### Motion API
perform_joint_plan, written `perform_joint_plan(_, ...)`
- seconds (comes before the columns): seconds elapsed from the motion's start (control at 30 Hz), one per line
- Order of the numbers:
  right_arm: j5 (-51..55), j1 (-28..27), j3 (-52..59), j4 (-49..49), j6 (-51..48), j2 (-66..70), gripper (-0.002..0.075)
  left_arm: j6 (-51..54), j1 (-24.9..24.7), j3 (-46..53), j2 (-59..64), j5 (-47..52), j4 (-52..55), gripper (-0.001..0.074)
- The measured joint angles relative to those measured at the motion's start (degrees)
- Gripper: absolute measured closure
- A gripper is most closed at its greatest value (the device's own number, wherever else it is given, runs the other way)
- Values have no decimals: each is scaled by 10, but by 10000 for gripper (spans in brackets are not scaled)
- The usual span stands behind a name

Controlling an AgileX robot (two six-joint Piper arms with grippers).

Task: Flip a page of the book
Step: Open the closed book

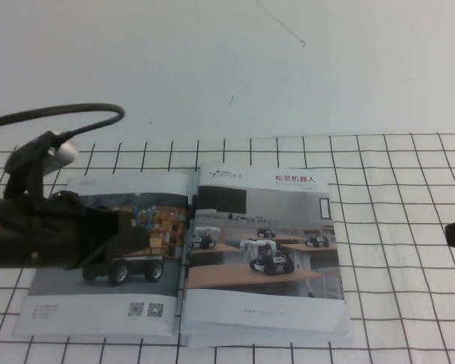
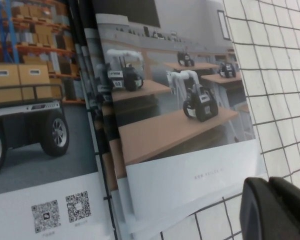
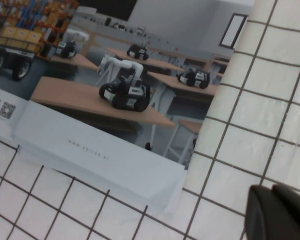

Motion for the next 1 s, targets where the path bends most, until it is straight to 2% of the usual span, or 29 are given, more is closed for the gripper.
perform_joint_plan(0.17,-8,1,0,55,-45,57,728,0,-63,0,55,-76,-8,738)
perform_joint_plan(0.37,-43,47,0,105,-110,103,727,-8,-123,0,131,-157,-27,738)
perform_joint_plan(0.5,-55,72,0,114,-132,132,727,-5,-134,0,198,-172,-46,738)
perform_joint_plan(0.83,-66,75,0,134,-160,185,727,0,-136,-6,300,-176,-72,738)
perform_joint_plan(1.0,-67,75,-1,212,-241,191,717,12,-136,-11,308,-170,-82,738)
